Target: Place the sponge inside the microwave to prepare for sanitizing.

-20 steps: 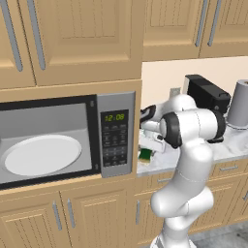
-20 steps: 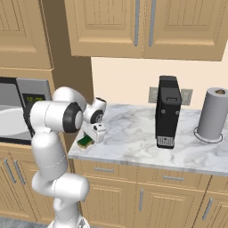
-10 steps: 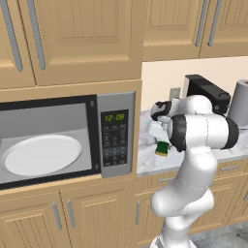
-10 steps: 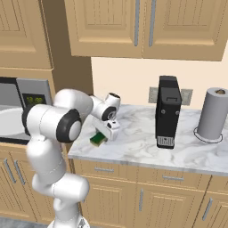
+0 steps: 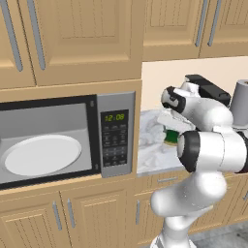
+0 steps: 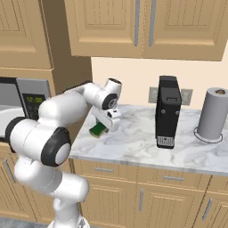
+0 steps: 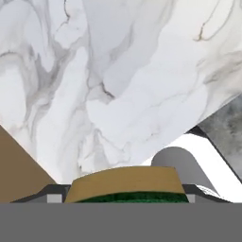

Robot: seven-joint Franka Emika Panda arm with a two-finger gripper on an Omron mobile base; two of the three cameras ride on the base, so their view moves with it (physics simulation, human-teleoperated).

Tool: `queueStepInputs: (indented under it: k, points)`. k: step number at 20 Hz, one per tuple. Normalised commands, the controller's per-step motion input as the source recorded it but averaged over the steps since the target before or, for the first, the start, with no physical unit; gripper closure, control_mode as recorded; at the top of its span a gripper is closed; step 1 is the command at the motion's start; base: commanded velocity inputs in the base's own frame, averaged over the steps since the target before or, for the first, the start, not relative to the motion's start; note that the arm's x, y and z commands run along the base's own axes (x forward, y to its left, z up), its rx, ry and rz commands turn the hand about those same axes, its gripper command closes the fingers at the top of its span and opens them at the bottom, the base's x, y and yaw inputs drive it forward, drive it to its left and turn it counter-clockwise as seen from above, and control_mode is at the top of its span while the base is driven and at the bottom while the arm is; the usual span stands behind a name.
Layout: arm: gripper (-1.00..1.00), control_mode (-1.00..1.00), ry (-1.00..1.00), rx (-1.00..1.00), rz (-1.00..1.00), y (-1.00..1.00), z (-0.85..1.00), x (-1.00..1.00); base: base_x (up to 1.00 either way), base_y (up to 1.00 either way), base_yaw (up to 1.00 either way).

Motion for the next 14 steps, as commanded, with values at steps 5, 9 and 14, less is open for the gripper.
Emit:
queueStepInputs:
  k: [5,9,14]
  points:
    - [1.0,-1.0,-0.2,-0.13,0.0,0.04,0.75,-0.73,0.0,0.0,0.0]
    - [1.0,-1.0,-0.19,-0.08,0.0,0.11,0.53,-0.63,0.0,0.0,0.0]
    - [1.0,-1.0,-0.05,-0.03,0.0,0.11,0.44,-0.33,0.0,0.0,0.0]
